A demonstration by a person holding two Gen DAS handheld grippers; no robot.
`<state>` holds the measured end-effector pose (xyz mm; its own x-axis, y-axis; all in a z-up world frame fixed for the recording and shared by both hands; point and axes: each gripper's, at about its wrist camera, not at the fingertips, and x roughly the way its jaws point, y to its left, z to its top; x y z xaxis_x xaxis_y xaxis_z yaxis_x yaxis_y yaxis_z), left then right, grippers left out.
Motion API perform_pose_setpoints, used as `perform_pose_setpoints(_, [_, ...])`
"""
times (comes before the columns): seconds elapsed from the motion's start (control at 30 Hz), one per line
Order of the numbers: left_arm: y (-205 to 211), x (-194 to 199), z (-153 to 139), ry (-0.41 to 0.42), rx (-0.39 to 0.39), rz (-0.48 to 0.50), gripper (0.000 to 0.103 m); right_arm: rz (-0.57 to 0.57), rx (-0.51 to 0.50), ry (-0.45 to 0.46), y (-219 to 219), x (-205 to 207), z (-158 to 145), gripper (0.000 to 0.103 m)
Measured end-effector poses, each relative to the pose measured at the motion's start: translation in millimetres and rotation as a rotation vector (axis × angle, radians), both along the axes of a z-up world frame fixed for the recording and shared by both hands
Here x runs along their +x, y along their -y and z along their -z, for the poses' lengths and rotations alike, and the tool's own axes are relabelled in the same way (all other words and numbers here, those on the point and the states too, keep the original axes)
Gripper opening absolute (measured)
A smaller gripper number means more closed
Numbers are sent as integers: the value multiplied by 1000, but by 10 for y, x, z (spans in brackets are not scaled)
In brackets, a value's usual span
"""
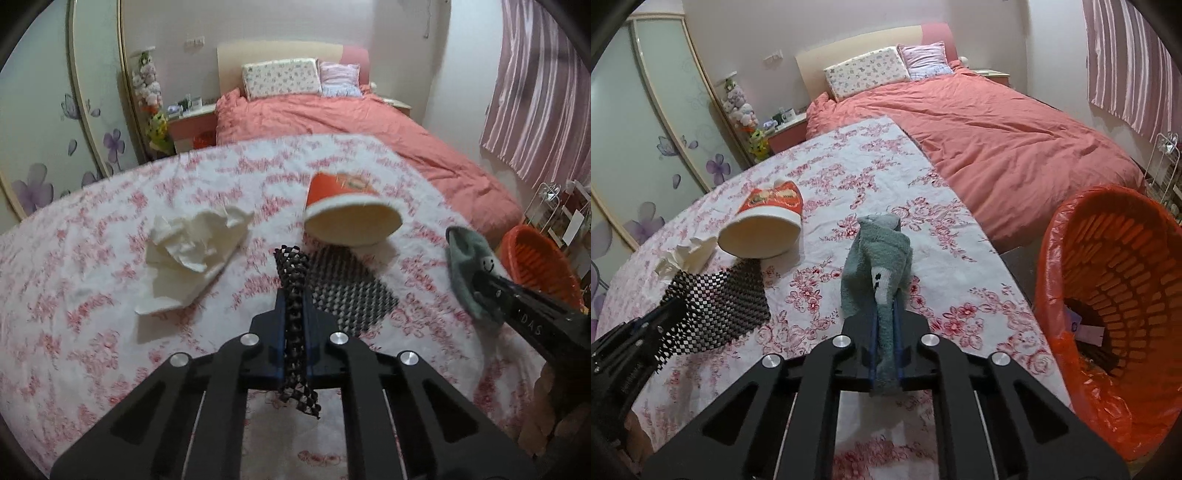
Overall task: Collect trash
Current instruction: 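Carry the sock and mesh pad over the orange basket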
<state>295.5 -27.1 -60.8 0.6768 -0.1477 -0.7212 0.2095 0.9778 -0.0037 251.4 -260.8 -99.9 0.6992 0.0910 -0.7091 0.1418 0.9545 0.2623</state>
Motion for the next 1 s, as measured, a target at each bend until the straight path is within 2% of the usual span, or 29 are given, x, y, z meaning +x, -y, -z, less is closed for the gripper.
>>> perform_pose_setpoints(0.1, [-10, -49, -98, 18, -19, 5, 8, 9, 21, 17, 41, -72, -70, 6])
perform_pose_setpoints(0.3, [-61, -164, -245, 40, -34, 10, 8, -12, -6, 43, -39, -193, -176, 5])
perform_pose_setpoints(0.53, [-50, -313, -633, 111, -57, 31, 8, -24, -5, 129, -44, -375, -523, 5])
perform_pose_setpoints(0.73, [92, -465, -877, 154, -65, 64, 8, -13, -18, 210, 29, -613, -856, 5])
perform_pose_setpoints(1.0, [439, -716, -1151, 196, -92, 152, 8, 31, -35, 275, 246, -903, -1087, 5])
